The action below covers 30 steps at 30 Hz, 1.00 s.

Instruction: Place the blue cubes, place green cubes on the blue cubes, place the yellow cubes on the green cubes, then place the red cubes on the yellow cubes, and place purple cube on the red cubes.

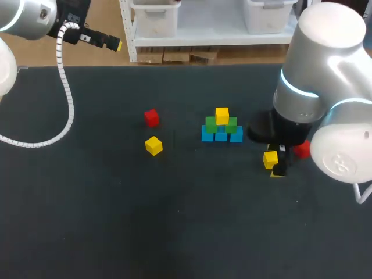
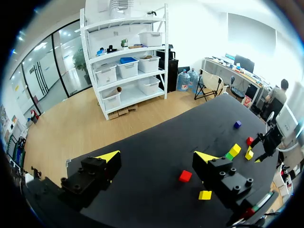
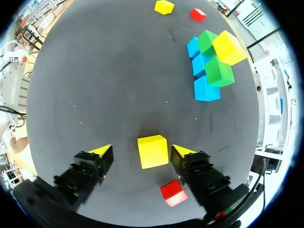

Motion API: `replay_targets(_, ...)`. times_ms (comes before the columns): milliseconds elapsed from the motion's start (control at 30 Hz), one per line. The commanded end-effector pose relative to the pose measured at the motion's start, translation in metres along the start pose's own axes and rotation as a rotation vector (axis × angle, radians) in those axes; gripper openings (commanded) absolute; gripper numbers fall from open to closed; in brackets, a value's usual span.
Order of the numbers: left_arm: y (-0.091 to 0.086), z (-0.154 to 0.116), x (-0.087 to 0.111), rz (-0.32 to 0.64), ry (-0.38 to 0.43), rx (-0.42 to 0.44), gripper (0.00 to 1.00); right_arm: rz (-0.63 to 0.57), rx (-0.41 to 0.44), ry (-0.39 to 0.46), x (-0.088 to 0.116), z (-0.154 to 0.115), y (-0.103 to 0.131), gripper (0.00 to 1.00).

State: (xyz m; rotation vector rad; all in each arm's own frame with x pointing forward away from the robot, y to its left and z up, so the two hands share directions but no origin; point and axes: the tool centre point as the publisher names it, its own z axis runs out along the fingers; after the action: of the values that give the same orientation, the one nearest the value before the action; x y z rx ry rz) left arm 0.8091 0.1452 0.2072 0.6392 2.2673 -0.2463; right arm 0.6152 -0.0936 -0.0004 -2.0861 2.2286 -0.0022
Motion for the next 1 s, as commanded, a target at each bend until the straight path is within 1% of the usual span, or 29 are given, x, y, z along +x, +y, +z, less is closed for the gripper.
replay_targets(33,0.0,0.001,0.0,0.0,-0.001,-0.001,1.0,0.007,0.001,-0.002,-0.001,0.004,-0.002,0.46)
replay_targets(167,0.0,0.001,0.0,0.0,-0.001,-0.001,1.0,0.012,0.002,-0.004,-0.001,0.004,-0.003,0.28)
replay_targets(267,0.0,0.001,0.0,0.0,-0.001,-0.001,1.0,0.02,-0.003,-0.003,-0.001,0.004,-0.003,0.07)
replay_targets(300,0.0,0.001,0.0,0.0,-0.001,-0.001,1.0,0.022,-0.004,-0.003,-0.001,0.004,-0.004,0.02)
replay_targets(333,0.0,0.001,0.0,0.0,-0.001,-0.001,1.0,0.026,-0.005,-0.001,-0.001,0.003,-0.004,0.0)
replay_targets(433,0.0,0.001,0.0,0.0,-0.001,-0.001,1.0,0.049,-0.007,-0.004,0.0,-0.001,-0.007,0.0)
replay_targets(567,0.0,0.001,0.0,0.0,-0.001,-0.001,1.0,0.069,0.003,-0.01,0.001,-0.016,-0.014,0.0)
replay_targets(700,0.0,0.001,0.0,0.0,-0.001,-0.001,1.0,0.112,0.029,-0.017,0.005,-0.034,-0.029,0.0)
replay_targets(867,0.0,0.001,0.0,0.0,-0.001,-0.001,1.0,0.096,0.062,-0.033,0.003,-0.056,-0.048,0.0)
replay_targets(1000,0.0,0.001,0.0,0.0,-0.001,-0.001,1.0,0.075,0.071,-0.036,-0.006,-0.07,-0.062,0.0)
